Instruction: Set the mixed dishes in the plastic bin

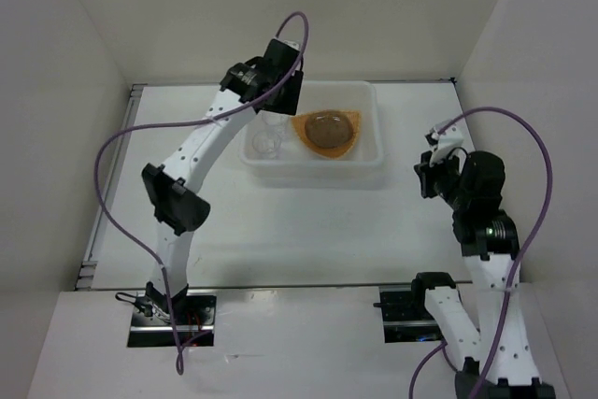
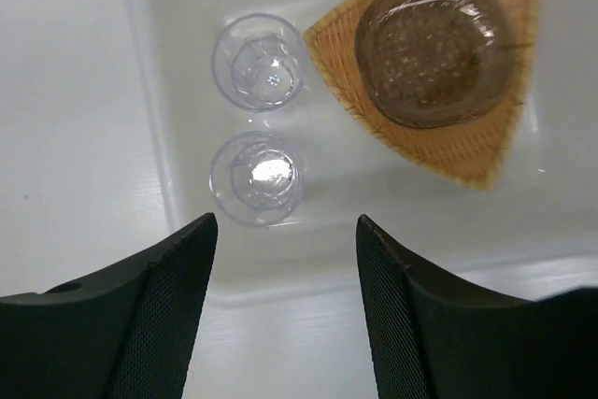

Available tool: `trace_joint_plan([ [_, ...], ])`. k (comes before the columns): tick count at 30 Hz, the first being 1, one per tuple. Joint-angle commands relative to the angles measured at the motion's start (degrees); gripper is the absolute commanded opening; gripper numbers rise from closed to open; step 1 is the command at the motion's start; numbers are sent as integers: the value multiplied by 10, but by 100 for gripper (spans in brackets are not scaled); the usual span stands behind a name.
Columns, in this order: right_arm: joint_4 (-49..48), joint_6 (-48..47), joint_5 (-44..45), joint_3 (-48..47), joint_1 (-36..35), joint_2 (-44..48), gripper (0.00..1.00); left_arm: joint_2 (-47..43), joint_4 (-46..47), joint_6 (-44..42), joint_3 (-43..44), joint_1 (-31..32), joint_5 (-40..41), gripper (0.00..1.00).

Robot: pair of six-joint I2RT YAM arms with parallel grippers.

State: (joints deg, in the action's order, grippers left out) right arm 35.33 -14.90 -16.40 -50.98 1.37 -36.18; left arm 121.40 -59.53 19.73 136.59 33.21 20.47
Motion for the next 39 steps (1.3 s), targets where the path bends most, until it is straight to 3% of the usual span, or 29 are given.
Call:
trace_joint_plan([
  [1, -9, -69, -39, -95, -32, -119, 0, -131, -30, 17, -11, 28, 34, 69],
  [4, 19, -132, -32, -197, -70, -254, 0, -230, -4, 35, -117, 41, 41, 69],
  [5, 28, -167, -41, -222, -77, -285, 0, -258, 5, 44, -203, 47, 41, 69],
  [9, 73, -221, -59, -328, -157, -429, 0, -433, 60, 126, -398, 47, 2, 70],
  [13, 113, -254, -109, -371, -181, -536, 0, -531, 51, 179, -506, 47, -6, 69],
  [18, 159, -284, -128, -457, -188, -647, 0, -573, -21, 229, -525, 47, 18, 69],
  [22, 265, -307, -164, -567, -214, -753, 0, -622, -66, 269, -546, 47, 28, 72],
  [25, 245, -299, -184, -574, -229, -784, 0, -659, -97, 307, -559, 47, 28, 88],
  [29, 225, -293, -184, -581, -248, -823, 0, -679, -149, 340, -565, 47, 33, 91],
  [30, 225, -293, -190, -590, -254, -830, 0, -686, -149, 340, -565, 47, 33, 100],
  [39, 197, -269, -177, -643, -270, -905, 0, -698, -149, 345, -582, 47, 4, 100],
])
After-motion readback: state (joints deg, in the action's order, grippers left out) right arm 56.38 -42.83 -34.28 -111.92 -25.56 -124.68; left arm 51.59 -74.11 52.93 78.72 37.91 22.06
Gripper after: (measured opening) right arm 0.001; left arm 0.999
